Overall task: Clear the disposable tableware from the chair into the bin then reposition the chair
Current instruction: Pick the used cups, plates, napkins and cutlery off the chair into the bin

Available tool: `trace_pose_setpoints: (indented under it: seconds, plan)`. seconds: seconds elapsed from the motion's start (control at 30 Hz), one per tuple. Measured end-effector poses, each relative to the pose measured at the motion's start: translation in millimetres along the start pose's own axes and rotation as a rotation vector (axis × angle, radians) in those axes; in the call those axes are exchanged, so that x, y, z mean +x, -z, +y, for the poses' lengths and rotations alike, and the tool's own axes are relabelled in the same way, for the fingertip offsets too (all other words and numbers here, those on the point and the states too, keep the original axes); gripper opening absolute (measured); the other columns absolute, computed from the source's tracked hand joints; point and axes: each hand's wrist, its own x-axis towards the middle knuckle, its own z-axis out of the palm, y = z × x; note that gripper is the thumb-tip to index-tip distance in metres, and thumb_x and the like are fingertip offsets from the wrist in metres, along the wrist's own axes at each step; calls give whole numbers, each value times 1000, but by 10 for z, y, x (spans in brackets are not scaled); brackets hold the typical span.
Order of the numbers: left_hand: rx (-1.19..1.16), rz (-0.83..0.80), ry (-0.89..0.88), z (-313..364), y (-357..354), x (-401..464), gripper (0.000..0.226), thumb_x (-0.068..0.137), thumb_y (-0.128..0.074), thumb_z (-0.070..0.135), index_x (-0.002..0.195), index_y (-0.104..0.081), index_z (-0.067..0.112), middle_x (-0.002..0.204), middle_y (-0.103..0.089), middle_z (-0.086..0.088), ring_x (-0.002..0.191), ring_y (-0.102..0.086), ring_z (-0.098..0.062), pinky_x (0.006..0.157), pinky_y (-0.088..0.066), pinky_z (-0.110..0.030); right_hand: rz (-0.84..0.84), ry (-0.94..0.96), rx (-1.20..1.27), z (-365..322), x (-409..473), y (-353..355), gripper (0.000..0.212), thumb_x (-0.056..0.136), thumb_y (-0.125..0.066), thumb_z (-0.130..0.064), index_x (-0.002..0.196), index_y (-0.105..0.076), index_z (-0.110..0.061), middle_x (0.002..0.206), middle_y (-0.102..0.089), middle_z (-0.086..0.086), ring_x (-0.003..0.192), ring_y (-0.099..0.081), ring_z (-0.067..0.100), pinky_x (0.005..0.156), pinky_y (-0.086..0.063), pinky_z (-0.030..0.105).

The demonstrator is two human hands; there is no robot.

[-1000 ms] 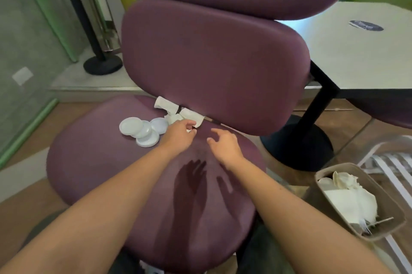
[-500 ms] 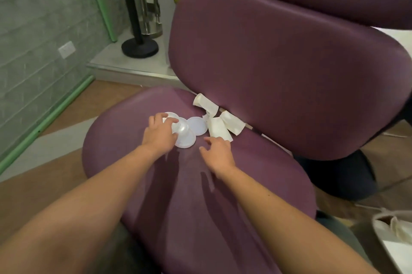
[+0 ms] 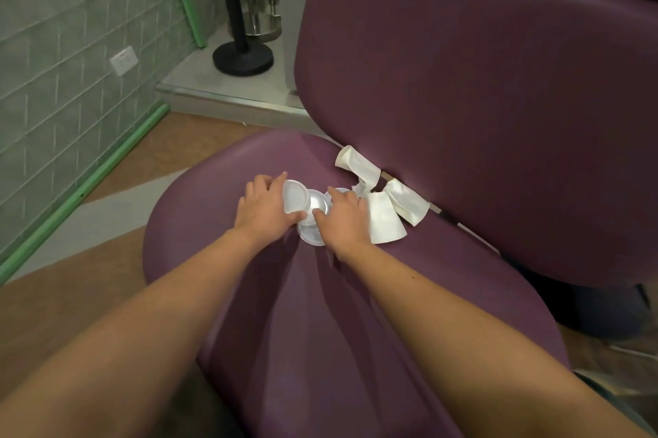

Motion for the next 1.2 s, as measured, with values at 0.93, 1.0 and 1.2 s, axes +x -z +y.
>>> trace_pose_setpoints:
  seconds: [0.93,1.0,1.2]
  plan:
    - [-512,-130,69,534,260,-756,77,61,-91,20,108,-30,22,106,-42,2,91,-47,-16,62,-41,-23,129,-226,620,428,-816,518,31,86,-60,-2,115,-54,-13,80,-57,-6,79,-56,14,51,-35,6]
    - [-529,-156,39,721,226,-827,71,71,-85,15,113,-29,18,113,-42,-2,93,-46,-17,63,-37,-23,165,-227,619,548,-950,670,34,87,-60,-2,118,-54,-14,78,-55,-9,79,-55,13,54,-36,9]
    - [-543,-265,-168,1412,40,-1080,53,91,-56,1,137,-37,20,130,-45,-4,93,-50,-18,57,-39,-13,305,-265,643,1051,-1428,1161,40,86,-60,0,124,-58,-12,97,-60,-2,88,-56,12,80,-41,19]
